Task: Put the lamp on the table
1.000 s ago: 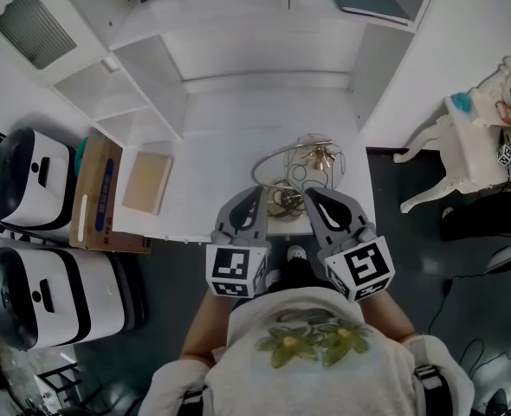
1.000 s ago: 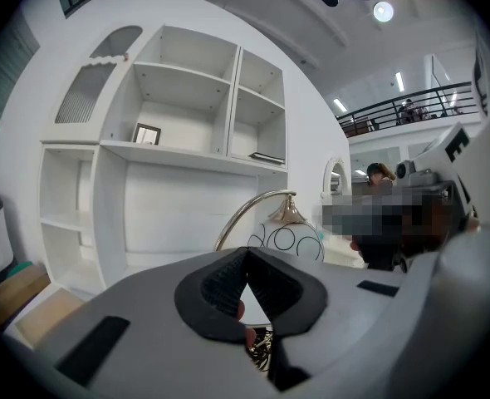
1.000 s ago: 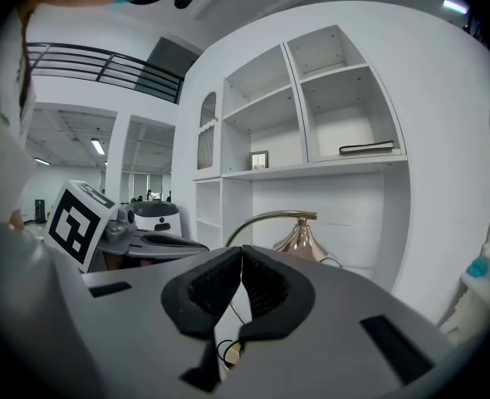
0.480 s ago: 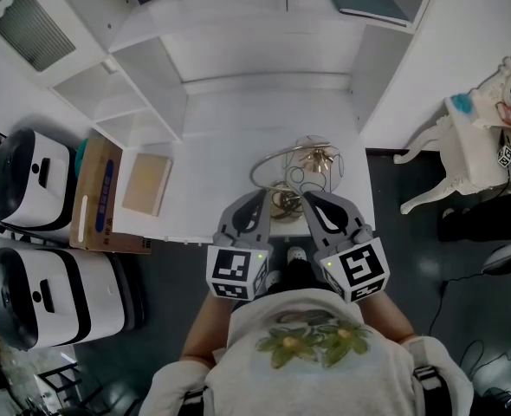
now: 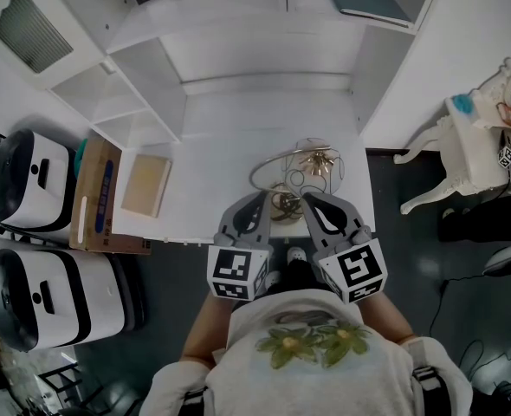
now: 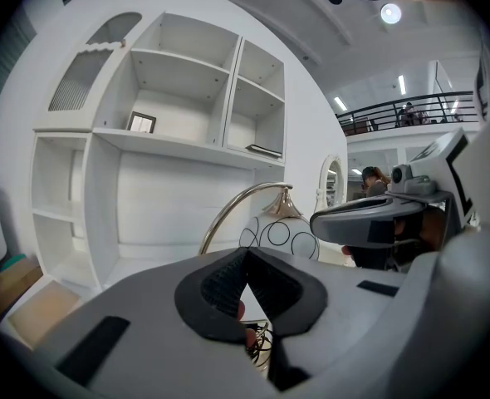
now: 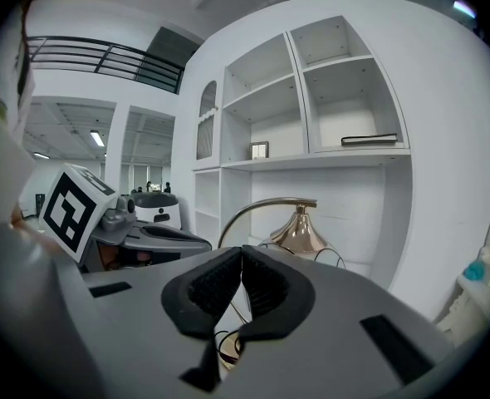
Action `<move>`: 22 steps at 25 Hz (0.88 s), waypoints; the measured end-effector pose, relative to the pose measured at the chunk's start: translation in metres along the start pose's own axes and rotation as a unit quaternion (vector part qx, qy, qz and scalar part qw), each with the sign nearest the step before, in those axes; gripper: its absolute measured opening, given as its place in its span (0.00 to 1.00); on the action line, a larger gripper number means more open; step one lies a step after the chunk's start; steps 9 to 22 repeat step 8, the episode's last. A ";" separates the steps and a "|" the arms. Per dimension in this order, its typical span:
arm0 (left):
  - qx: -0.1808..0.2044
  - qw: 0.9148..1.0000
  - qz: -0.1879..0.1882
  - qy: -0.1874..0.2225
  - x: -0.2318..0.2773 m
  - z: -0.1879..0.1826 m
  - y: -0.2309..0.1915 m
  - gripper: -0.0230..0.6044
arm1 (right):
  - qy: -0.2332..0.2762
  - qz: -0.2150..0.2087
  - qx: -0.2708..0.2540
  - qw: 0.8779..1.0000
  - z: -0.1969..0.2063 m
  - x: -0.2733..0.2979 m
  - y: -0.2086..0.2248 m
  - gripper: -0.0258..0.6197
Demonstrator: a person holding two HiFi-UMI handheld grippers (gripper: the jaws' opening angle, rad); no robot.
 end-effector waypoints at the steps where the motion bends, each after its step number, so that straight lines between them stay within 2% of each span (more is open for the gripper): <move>1: -0.001 1.000 0.001 -0.001 0.001 0.000 -0.001 0.08 | 0.000 0.001 0.000 1.000 0.000 0.000 0.000 0.09; 22: -0.008 1.000 0.008 -0.004 0.005 0.001 -0.002 0.08 | -0.004 0.007 0.000 1.000 0.000 0.002 0.003 0.09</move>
Point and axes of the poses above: the fingertips, and each gripper's own axes: x forward along the fingers, y to its right, z out of its underside, the point moved 3 cm from there along -x, backward along the fingers, and after that the axes turned 8 degrees about -y, right-handed, at the moved point
